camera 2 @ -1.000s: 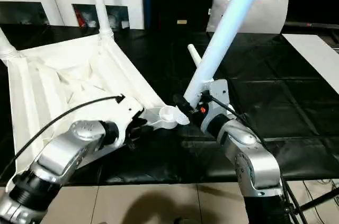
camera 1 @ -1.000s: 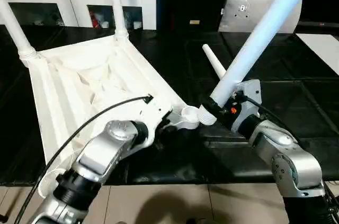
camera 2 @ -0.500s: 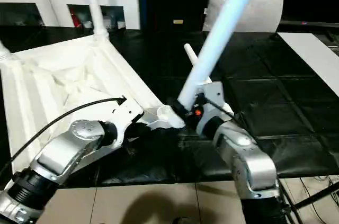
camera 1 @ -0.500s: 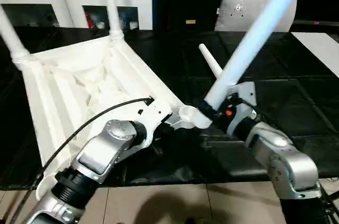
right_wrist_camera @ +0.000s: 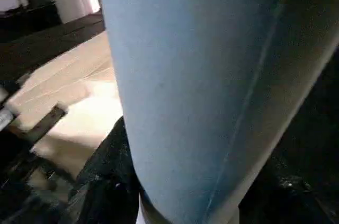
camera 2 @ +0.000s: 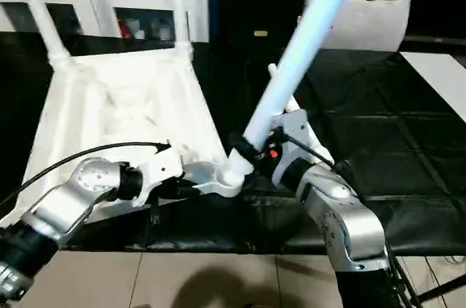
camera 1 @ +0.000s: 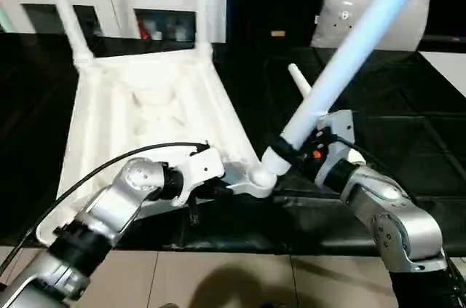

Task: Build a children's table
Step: Insert table leg to table base

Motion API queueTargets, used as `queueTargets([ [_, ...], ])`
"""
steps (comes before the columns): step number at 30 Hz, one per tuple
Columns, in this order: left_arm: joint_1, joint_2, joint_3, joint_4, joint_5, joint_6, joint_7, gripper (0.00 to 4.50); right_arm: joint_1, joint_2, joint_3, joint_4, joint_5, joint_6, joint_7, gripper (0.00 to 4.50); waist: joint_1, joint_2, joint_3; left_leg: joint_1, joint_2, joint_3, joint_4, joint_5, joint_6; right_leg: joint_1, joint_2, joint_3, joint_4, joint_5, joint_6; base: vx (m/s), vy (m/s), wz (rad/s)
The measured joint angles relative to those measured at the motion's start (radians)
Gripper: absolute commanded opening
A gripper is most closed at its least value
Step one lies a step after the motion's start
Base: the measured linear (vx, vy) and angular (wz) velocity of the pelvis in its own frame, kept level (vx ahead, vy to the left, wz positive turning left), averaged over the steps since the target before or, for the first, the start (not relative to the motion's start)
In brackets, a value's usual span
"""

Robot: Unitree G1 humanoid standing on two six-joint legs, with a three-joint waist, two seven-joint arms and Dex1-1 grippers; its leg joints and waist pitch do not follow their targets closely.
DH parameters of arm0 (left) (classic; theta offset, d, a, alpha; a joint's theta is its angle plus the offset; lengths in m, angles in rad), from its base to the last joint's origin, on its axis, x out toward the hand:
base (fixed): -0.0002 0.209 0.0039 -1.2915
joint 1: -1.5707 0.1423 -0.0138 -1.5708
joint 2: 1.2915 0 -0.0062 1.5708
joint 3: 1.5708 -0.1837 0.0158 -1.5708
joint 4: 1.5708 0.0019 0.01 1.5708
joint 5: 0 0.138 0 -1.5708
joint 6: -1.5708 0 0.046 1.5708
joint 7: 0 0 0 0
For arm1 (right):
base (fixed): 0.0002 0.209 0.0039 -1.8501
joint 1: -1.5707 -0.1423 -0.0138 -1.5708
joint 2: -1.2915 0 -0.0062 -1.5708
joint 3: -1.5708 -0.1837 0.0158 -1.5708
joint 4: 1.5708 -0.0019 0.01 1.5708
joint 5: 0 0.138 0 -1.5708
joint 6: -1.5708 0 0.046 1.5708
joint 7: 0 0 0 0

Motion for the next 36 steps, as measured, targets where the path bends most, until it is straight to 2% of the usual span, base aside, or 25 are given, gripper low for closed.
queueTargets([
  [2, -0.008, -0.021, 0.010, 0.034, 0.001, 0.000, 0.002, 0.00, 0.000, -0.009, 0.014, -0.003, 0.000, 0.017, 0.006, 1.90, -0.002, 0.000, 0.000, 0.007, 0.000, -0.001, 0.000, 0.000, 0.000, 0.006, 0.000, -0.002, -0.001, -0.001, 0.001, 0.000, 0.000, 0.00],
  [5, -0.021, -0.045, 0.047, 0.073, -0.020, 0.054, -0.015, 0.00, -0.005, -0.024, 0.053, -0.004, -0.004, 0.039, 0.029, 1.90, -0.011, 0.003, -0.001, 0.006, -0.001, -0.002, -0.001, 0.000, 0.000, 0.007, -0.001, -0.006, -0.008, -0.001, 0.001, 0.000, 0.000, 0.00],
  [8, -0.022, -0.041, 0.074, 0.086, -0.041, 0.096, -0.041, 0.00, -0.013, -0.024, 0.079, -0.001, -0.008, 0.039, 0.044, 1.90, -0.033, 0.004, -0.002, 0.005, -0.001, -0.007, -0.001, 0.000, 0.000, 0.008, -0.003, -0.013, -0.017, -0.001, 0.001, 0.000, 0.000, 0.00],
  [10, -0.022, -0.038, 0.077, 0.092, -0.045, 0.098, -0.043, 0.00, -0.035, -0.021, 0.080, 0.012, -0.014, 0.039, 0.043, 1.90, -0.045, 0.006, -0.002, 0.004, 0.000, -0.013, -0.001, 0.000, 0.000, 0.014, -0.013, -0.035, -0.029, -0.001, 0.001, 0.000, 0.000, 0.00],
  [11, -0.022, -0.037, 0.077, 0.097, -0.045, 0.093, -0.045, 0.00, -0.050, -0.019, 0.082, 0.024, -0.019, 0.038, 0.044, 1.90, -0.054, 0.007, -0.001, 0.006, 0.000, -0.016, -0.001, 0.000, 0.000, 0.019, -0.014, -0.041, -0.034, -0.001, 0.001, 0.000, 0.000, 0.00],
  [12, -0.023, -0.037, 0.076, 0.111, -0.043, 0.079, -0.049, 0.00, -0.076, -0.017, 0.088, 0.049, -0.028, 0.038, 0.046, 1.90, -0.062, 0.011, -0.001, 0.007, 0.001, -0.022, -0.002, -0.001, 0.001, 0.028, -0.016, -0.054, -0.046, -0.001, 0.001, 0.000, 0.000, 0.00],
  [14, -0.024, -0.037, 0.076, 0.123, -0.038, 0.056, -0.061, 0.00, -0.100, -0.018, 0.092, 0.063, -0.033, 0.038, 0.051, 1.90, -0.066, 0.014, 0.000, 0.009, 0.002, -0.027, -0.004, -0.001, 0.001, 0.037, -0.017, -0.063, -0.058, -0.001, 0.001, 0.000, 0.000, 0.00],
  [17, -0.023, -0.037, 0.075, 0.140, -0.023, 0.022, -0.091, 0.00, -0.113, -0.028, 0.113, 0.087, -0.036, 0.041, 0.080, 1.90, -0.070, 0.011, 0.002, 0.018, 0.001, -0.027, -0.006, -0.001, 0.001, 0.049, -0.023, -0.071, -0.061, -0.001, 0.001, 0.000, 0.000, 0.00],
  [19, -0.022, -0.036, 0.074, 0.145, -0.017, 0.007, -0.110, 0.00, -0.118, -0.037, 0.128, 0.111, -0.037, 0.049, 0.097, 1.90, -0.071, 0.011, 0.004, 0.022, 0.002, -0.028, -0.006, -0.002, 0.003, 0.054, -0.035, -0.099, -0.065, -0.001, 0.001, 0.000, 0.000, 0.00],
  [20, -0.022, -0.036, 0.073, 0.148, -0.016, 0.001, -0.117, 0.00, -0.125, -0.043, 0.136, 0.125, -0.040, 0.056, 0.108, 1.90, -0.075, 0.015, 0.006, 0.022, 0.004, -0.033, -0.007, -0.002, 0.003, 0.064, -0.037, -0.112, -0.072, -0.001, 0.001, 0.000, 0.000, 0.00],
  [21, -0.022, -0.032, 0.071, 0.149, -0.016, -0.008, -0.126, 0.00, -0.135, -0.048, 0.145, 0.136, -0.044, 0.061, 0.115, 1.90, -0.076, 0.017, 0.009, 0.023, 0.006, -0.039, -0.010, -0.002, 0.003, 0.074, -0.038, -0.115, -0.073, -0.004, 0.001, 0.000, 0.000, 0.00],
  [22, -0.023, -0.031, 0.069, 0.148, -0.016, -0.013, -0.133, 0.00, -0.140, -0.050, 0.148, 0.141, -0.046, 0.061, 0.122, 1.90, -0.067, 0.013, 0.013, 0.022, 0.005, -0.037, -0.016, -0.002, 0.003, 0.073, -0.038, -0.101, -0.043, -0.020, -0.001, 0.000, 0.000, 0.00],
  [23, -0.025, -0.029, 0.064, 0.148, -0.016, -0.018, -0.144, 0.00, -0.143, -0.050, 0.148, 0.149, -0.047, 0.061, 0.127, 1.90, -0.056, 0.004, 0.015, 0.032, 0.000, -0.028, -0.016, -0.002, 0.003, 0.064, -0.037, -0.079, -0.007, -0.043, -0.005, -0.010, -0.065, 0.19],
  [24, -0.027, -0.029, 0.055, 0.147, -0.013, -0.029, -0.161, 0.00, -0.144, -0.053, 0.149, 0.159, -0.052, 0.061, 0.131, 1.90, -0.046, -0.018, 0.017, 0.050, -0.009, -0.014, -0.012, -0.003, 0.002, 0.045, -0.035, -0.045, 0.017, -0.050, -0.001, 0.073, -0.089, 0.21],
  [25, -0.027, -0.032, 0.048, 0.144, -0.010, -0.037, -0.173, 0.00, -0.147, -0.058, 0.150, 0.167, -0.055, 0.062, 0.132, 1.90, -0.032, -0.024, 0.019, 0.054, -0.017, -0.008, 0.002, -0.013, -0.001, 0.040, -0.037, -0.041, 0.022, -0.050, 0.001, 0.073, -0.089, 0.21],
  [26, -0.026, -0.032, 0.047, 0.140, -0.011, -0.044, -0.185, 0.00, -0.159, -0.058, 0.150, 0.173, -0.057, 0.063, 0.133, 1.90, -0.019, -0.018, 0.018, 0.048, -0.016, -0.015, 0.012, -0.033, 0.001, 0.038, -0.041, -0.052, 0.022, -0.051, 0.001, 0.086, -0.046, -0.07],
  [27, -0.028, -0.032, 0.048, 0.137, -0.011, -0.050, -0.194, 0.00, -0.166, -0.059, 0.150, 0.173, -0.061, 0.063, 0.133, 1.90, -0.009, -0.014, 0.016, 0.039, -0.016, -0.023, 0.009, -0.036, 0.000, 0.039, -0.043, -0.064, 0.021, -0.051, 0.001, 0.000, 0.000, 0.00],
  [28, -0.029, -0.031, 0.047, 0.136, -0.010, -0.051, -0.197, 0.00, -0.167, -0.060, 0.149, 0.173, -0.062, 0.062, 0.135, 1.90, -0.007, -0.010, 0.014, 0.029, -0.013, -0.029, 0.004, -0.032, -0.006, 0.039, -0.042, -0.067, 0.019, -0.051, 0.001, 0.106, 0.003, -0.21],
  [30, -0.032, -0.031, 0.047, 0.134, -0.003, -0.057, -0.206, 0.00, -0.174, -0.062, 0.149, 0.177, -0.064, 0.062, 0.144, 1.90, -0.008, -0.007, 0.011, 0.029, -0.008, -0.031, 0.001, -0.031, -0.008, 0.039, -0.035, -0.059, 0.010, -0.050, 0.001, 0.095, 0.013, -0.01],
  [32, -0.033, -0.029, 0.047, 0.134, 0.002, -0.066, -0.216, 0.00, -0.183, -0.057, 0.149, 0.189, -0.063, 0.062, 0.151, 1.90, -0.006, -0.008, 0.010, 0.023, -0.009, -0.025, 0.001, -0.031, -0.007, 0.039, -0.035, -0.051, 0.011, -0.050, 0.000, 0.000, 0.000, 0.00],
  [36, -0.046, -0.035, 0.041, 0.146, 0.017, -0.084, -0.221, 0.00, -0.189, -0.053, 0.149, 0.191, -0.057, 0.071, 0.165, 1.90, 0.000, -0.009, 0.009, 0.023, -0.009, -0.017, 0.001, -0.029, -0.004, 0.038, -0.032, -0.036, 0.015, -0.049, -0.001, 0.000, 0.000, 0.00],
])
